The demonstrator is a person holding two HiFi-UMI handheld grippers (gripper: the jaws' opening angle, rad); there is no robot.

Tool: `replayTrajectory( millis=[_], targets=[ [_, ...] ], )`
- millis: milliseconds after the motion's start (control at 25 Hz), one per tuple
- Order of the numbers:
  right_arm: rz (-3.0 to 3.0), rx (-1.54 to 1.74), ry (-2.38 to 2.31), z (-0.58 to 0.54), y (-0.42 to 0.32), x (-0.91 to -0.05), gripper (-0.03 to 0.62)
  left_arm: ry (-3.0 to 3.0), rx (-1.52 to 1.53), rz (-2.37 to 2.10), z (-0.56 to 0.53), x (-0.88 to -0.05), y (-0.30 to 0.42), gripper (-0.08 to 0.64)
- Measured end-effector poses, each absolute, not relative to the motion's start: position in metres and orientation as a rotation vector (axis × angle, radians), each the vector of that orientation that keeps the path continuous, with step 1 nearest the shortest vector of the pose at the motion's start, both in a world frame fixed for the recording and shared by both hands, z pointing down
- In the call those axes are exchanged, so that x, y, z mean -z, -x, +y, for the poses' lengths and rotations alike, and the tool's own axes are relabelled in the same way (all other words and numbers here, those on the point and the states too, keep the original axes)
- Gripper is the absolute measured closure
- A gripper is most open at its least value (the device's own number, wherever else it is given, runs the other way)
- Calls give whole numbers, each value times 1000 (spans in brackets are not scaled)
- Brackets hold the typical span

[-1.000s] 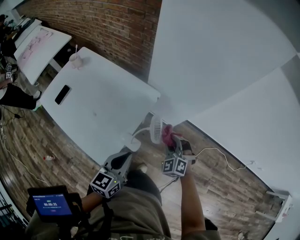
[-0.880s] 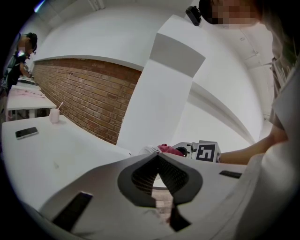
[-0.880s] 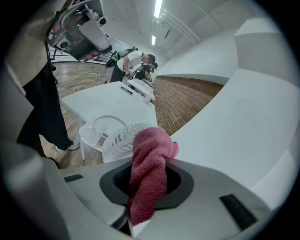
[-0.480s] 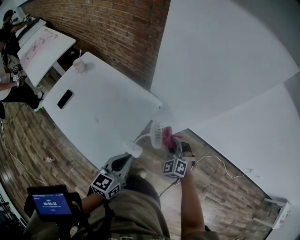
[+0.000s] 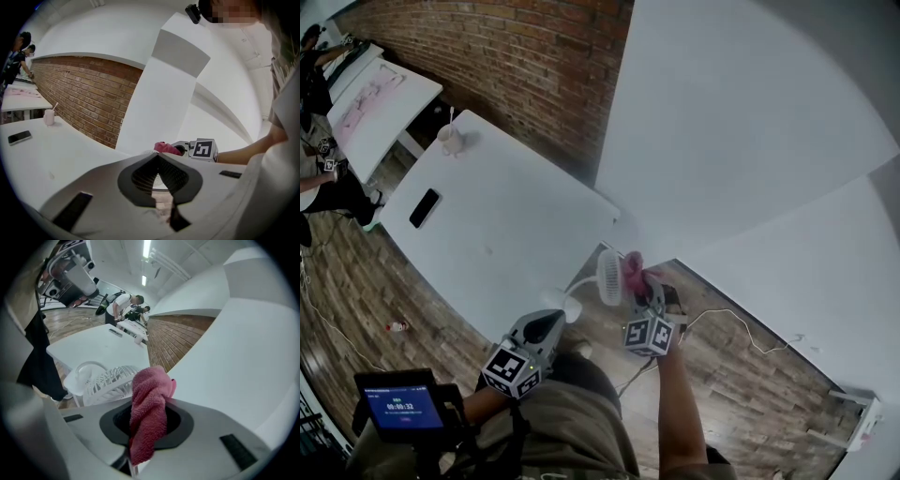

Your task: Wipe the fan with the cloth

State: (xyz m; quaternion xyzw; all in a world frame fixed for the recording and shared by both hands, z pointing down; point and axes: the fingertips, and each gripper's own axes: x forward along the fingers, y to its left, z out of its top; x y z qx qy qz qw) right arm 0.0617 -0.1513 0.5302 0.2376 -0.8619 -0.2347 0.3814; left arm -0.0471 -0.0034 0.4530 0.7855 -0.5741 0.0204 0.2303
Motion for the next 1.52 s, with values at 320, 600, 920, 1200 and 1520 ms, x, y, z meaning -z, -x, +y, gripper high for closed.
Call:
replayTrajectory(
  millis=[320, 600, 920, 1200, 1520],
  targets=[
    [-2370, 259, -861, -149, -89, -511, 503, -2186, -50, -1533, -7, -449, 34, 540],
    [-2541, 23, -1020, -129, -105, -482, 503, -2209, -27, -1539, -3, -440, 23, 540],
    [-2626, -38, -1085, -75, -108, -444, 503, -2225, 21, -1556, 13, -428, 14, 540],
    [-2734, -206, -1269, -23, -99, -418, 503, -2289, 54, -1439, 41, -424, 13, 540],
    [-2774, -273, -1486, 36, -72, -386, 503, -2480, 108, -1353, 85, -388, 29, 538]
  ],
)
